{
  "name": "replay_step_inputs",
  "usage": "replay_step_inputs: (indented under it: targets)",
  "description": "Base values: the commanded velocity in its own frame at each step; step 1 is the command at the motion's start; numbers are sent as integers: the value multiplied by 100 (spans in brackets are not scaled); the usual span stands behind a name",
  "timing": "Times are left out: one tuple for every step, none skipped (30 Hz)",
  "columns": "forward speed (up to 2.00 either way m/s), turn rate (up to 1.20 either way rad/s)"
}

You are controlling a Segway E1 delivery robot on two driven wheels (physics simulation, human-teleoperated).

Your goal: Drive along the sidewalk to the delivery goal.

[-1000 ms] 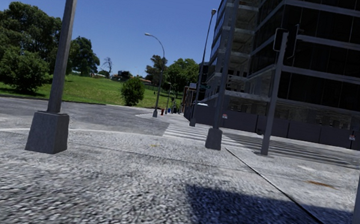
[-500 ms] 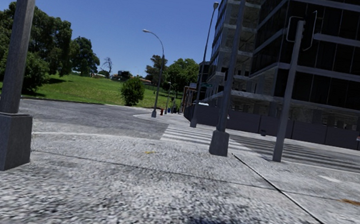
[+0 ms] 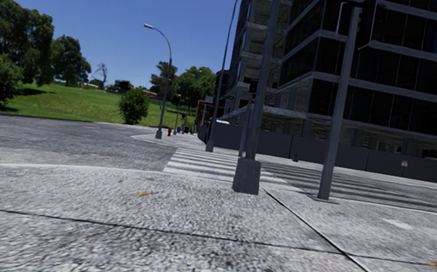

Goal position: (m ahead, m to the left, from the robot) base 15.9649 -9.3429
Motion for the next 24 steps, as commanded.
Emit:
replay_step_inputs:
  targets:
    - [154,-47]
    - [154,-47]
    - [154,-47]
    - [154,-47]
    - [154,-47]
    - [154,-47]
    - [154,-47]
    - [154,-47]
    - [154,-47]
    - [154,-47]
    - [154,-47]
    - [154,-47]
    - [154,-47]
    - [154,-47]
    - [154,-47]
    - [154,-47]
    - [154,-47]
    - [154,-47]
    - [154,-47]
    - [154,-47]
    - [154,-47]
    - [154,-47]
    - [154,-47]
    - [154,-47]
